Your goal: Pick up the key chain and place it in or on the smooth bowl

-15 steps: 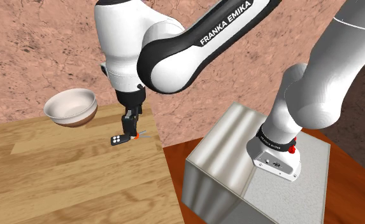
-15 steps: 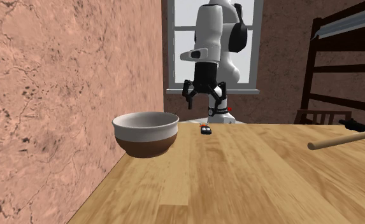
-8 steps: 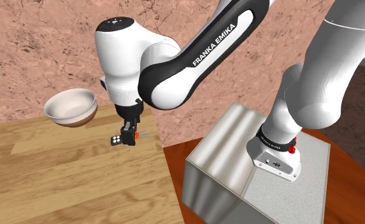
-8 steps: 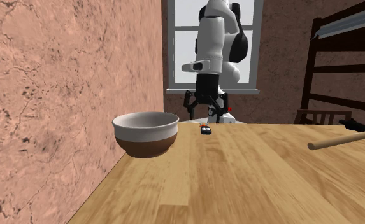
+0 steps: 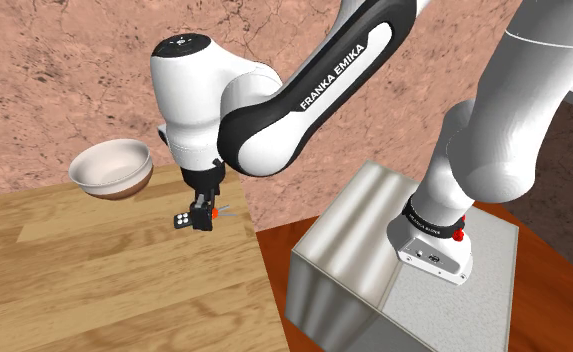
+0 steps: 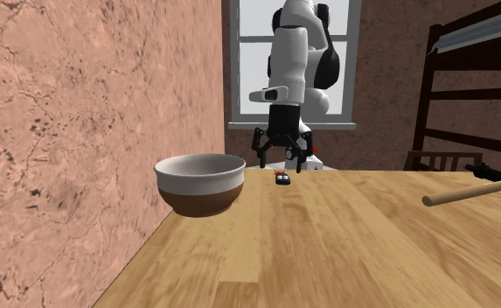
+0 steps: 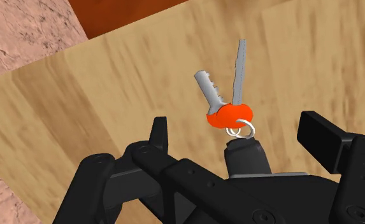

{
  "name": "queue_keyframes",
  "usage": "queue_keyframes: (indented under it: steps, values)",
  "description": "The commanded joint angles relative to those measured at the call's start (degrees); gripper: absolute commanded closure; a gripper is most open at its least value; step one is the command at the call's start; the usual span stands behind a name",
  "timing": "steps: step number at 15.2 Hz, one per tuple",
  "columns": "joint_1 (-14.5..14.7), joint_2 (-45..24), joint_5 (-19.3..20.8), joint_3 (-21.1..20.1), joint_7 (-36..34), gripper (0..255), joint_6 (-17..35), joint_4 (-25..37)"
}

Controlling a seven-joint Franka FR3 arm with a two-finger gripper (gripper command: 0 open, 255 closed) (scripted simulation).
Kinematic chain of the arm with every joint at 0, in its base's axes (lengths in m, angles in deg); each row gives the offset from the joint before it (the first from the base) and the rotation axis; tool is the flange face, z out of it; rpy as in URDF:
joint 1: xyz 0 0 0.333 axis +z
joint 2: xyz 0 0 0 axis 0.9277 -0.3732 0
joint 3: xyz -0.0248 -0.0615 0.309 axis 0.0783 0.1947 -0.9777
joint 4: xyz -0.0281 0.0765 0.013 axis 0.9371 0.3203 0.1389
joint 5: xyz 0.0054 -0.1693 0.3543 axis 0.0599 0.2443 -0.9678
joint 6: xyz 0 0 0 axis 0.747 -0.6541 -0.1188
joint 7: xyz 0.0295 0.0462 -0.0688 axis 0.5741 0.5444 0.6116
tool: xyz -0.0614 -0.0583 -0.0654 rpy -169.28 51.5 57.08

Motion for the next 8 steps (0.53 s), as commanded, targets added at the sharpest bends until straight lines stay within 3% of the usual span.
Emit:
queue_keyframes:
  steps: [1,2,8]
  values:
    - [0.0,0.0,0.0,0.0,0.0,0,0.0,0.0]
    - [0.0,0.0,0.0,0.0,0.0,255,0.0,0.0]
    - [0.0,-0.1,0.0,0.0,0.0,255,0.1,0.0]
